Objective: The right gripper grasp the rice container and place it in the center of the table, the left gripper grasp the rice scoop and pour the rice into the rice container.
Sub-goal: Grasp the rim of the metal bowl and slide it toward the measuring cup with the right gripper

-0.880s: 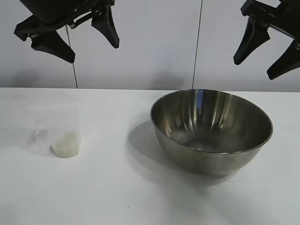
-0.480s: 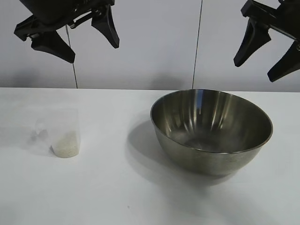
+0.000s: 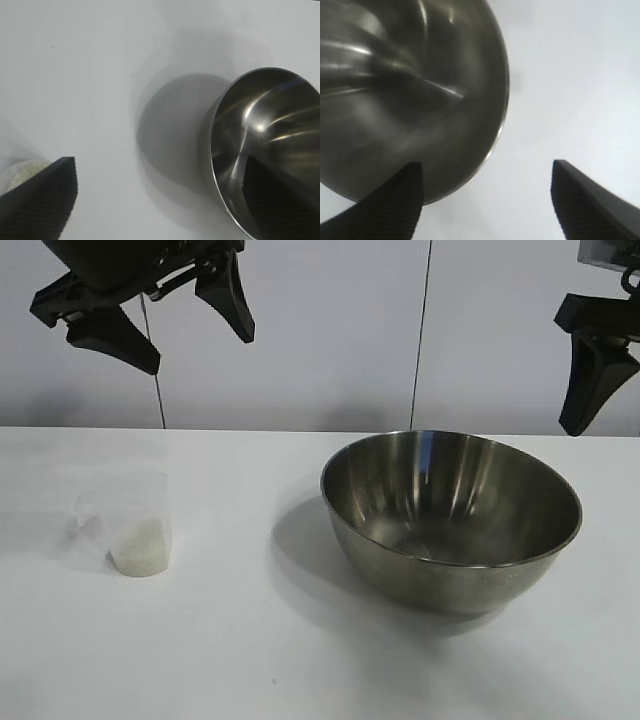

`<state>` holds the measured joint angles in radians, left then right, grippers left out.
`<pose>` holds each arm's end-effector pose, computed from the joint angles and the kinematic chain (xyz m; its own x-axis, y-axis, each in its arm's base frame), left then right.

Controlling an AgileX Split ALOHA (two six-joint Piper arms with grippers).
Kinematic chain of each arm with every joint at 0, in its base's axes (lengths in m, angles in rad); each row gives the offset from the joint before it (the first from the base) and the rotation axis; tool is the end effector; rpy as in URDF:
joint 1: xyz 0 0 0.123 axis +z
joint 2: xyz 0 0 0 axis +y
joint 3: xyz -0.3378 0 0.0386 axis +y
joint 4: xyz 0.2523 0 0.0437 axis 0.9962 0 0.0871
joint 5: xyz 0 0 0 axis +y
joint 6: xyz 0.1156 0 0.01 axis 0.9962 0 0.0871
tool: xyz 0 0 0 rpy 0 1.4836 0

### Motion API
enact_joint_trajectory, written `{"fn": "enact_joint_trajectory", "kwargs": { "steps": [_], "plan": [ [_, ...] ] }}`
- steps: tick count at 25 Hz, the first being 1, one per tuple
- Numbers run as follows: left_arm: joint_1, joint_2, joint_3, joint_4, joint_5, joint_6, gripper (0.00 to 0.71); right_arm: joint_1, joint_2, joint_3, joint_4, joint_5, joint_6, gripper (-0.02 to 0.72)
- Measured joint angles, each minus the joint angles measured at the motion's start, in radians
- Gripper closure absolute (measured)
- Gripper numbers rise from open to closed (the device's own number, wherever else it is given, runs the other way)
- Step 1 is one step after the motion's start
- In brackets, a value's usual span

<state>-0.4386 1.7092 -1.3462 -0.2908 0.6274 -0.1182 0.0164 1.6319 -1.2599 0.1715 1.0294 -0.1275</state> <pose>0.3617 -0.1913 0.3151 -0.8352 0.0124 -0.5498 0.2393 0.9083 -0.3431 0.3395 0.0226 0.2960 -0.9626 -0.0539 -0.2654 -0.0914 0.9871 0.1311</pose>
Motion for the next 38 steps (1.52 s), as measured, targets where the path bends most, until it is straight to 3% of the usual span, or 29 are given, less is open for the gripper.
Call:
{"fn": "enact_joint_trajectory", "kwargs": {
  "steps": [15,20,22,25,27,32,38],
  "plan": [
    [0.0,0.0,0.0,0.0,0.0,0.0,0.063,0.0,0.22,0.001,-0.011,-0.177,0.001,0.209],
    [0.0,0.0,0.0,0.0,0.0,0.0,0.063,0.0,0.316,0.001,0.05,-0.259,0.0,0.212],
    [0.0,0.0,0.0,0.0,0.0,0.0,0.063,0.0,0.34,0.001,0.083,-0.266,-0.018,0.274],
    [0.0,0.0,0.0,0.0,0.0,0.0,0.063,0.0,0.35,0.001,0.122,-0.266,-0.057,0.548],
    [0.0,0.0,0.0,0.0,0.0,0.0,0.063,0.0,0.349,0.001,0.138,-0.265,-0.072,0.646],
    [0.0,0.0,0.0,0.0,0.0,0.0,0.063,0.0,0.347,0.001,0.175,-0.216,-0.126,0.694],
    [0.0,0.0,0.0,0.0,-0.001,0.0,0.063,0.0,0.286,0.004,0.374,-0.162,-0.289,0.693]
  ]
}}
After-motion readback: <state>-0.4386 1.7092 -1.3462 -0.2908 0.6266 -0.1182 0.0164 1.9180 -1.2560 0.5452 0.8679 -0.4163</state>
